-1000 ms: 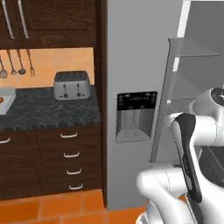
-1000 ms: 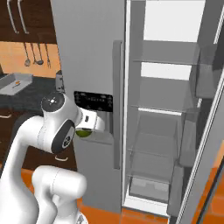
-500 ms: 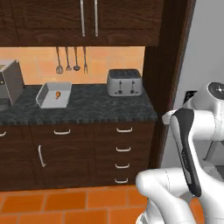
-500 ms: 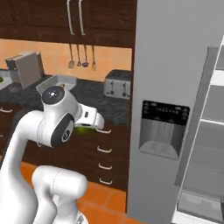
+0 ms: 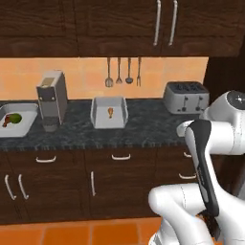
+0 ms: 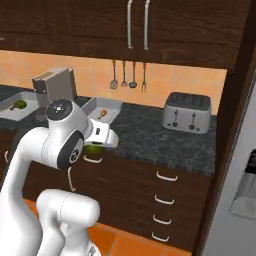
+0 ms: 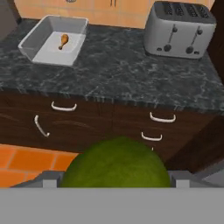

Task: Place one lime and one chicken drumstick in each tupperware on the nearby counter, to pack two identical lunches.

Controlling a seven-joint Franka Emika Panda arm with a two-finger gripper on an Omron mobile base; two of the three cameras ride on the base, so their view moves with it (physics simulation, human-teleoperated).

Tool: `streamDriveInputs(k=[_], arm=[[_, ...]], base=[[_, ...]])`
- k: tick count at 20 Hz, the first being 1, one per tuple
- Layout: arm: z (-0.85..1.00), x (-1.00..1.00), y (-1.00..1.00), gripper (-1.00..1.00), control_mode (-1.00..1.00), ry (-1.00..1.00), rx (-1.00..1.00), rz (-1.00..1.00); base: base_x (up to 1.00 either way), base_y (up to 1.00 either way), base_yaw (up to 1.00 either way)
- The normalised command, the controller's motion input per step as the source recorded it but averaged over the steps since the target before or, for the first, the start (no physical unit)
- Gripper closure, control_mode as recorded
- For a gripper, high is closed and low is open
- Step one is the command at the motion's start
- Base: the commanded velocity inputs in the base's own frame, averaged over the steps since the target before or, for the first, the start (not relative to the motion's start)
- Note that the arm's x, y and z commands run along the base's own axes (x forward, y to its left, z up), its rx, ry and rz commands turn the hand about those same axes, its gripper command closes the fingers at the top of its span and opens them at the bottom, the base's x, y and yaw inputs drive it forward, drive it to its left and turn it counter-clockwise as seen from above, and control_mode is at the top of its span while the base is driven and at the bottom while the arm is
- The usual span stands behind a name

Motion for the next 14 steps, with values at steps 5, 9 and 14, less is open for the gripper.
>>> streamDriveInputs(k=[5,9,14], arm=[[0.0,0.0,0.0,1.0,1.0,0.0,0.0,0.0],[0.0,0.0,0.0,1.0,1.0,0.0,0.0,0.0],[0.0,0.0,0.0,1.0,1.0,0.0,0.0,0.0]], base=[[1.0,1.0,0.0],[1.0,0.9,-0.08],[1.0,0.28,-0.12]])
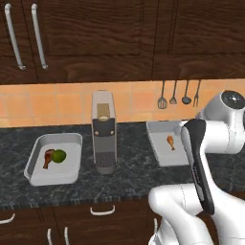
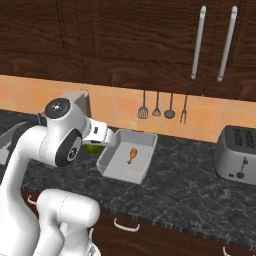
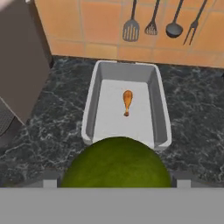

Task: Place one lime and one chicken drumstick in each tupperware on the nearby counter, to pack two identical lunches.

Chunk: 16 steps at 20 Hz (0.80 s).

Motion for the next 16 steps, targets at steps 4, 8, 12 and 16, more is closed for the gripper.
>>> streamDriveInputs(k=[4,8,12,16], arm=[[-0.49,0.61,-0.02,1.0,-1.0,0.14,-0.04,-0.09],[-0.71,0.82,0.0,1.0,-1.0,0.06,0.0,-0.01],[-0.56,0.81,-0.21,1.0,-1.0,0.0,0.0,0.01],[-0.51,0.69,-0.24,1.0,-1.0,0.0,0.0,0.02]], base=[[0.0,0.0,0.0],[0.0,0.0,0.0],[0.0,0.0,0.0],[0.0,0.0,0.0]])
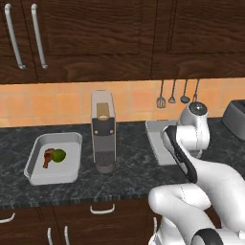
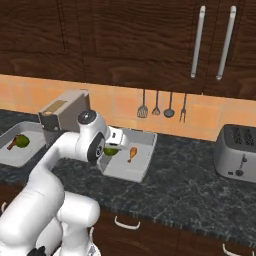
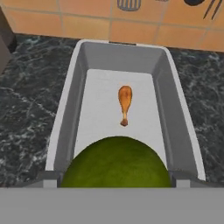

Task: Place one lime and one chicken drumstick in each tupperware on the nearby counter, to pack two identical lunches.

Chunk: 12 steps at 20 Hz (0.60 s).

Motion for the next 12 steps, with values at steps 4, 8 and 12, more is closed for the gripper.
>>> streamDriveInputs(k=[4,8,12], arm=[[-0.44,0.61,-0.05,1.0,-1.0,0.05,0.0,0.01],[-0.37,0.62,0.0,1.0,-1.0,0.04,0.0,0.01],[-0.31,0.55,-0.11,1.0,-1.0,0.0,0.0,0.0]], base=[[0.0,0.0,0.0],[0.0,0.0,0.0],[0.0,0.0,0.0]])
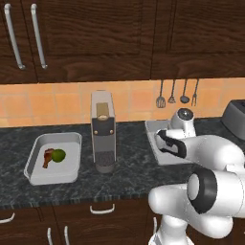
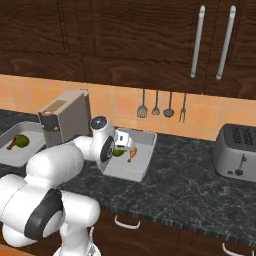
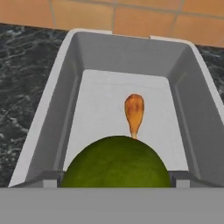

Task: Place one lime and one chicken drumstick in each tupperware on the nearby counter, to pack two identical lunches.

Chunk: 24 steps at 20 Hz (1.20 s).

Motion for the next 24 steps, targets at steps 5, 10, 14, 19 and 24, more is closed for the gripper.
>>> streamDriveInputs(k=[5,10,14,19,24], arm=[[-0.41,0.53,-0.17,-1.0,-1.0,0.0,0.0,0.0],[-0.45,0.7,-0.05,-1.0,-1.0,0.0,0.0,0.0],[0.33,-0.06,0.0,-1.0,-1.0,-0.03,0.0,0.03],[0.91,-0.56,0.0,-1.0,-1.0,-0.09,0.0,0.0],[0.86,-0.71,0.0,-1.0,-1.0,-0.15,0.0,0.0]], base=[[0.0,0.0,0.0],[0.0,0.0,0.0],[0.0,0.0,0.0],[0.0,0.0,0.0],[0.0,0.0,0.0]])
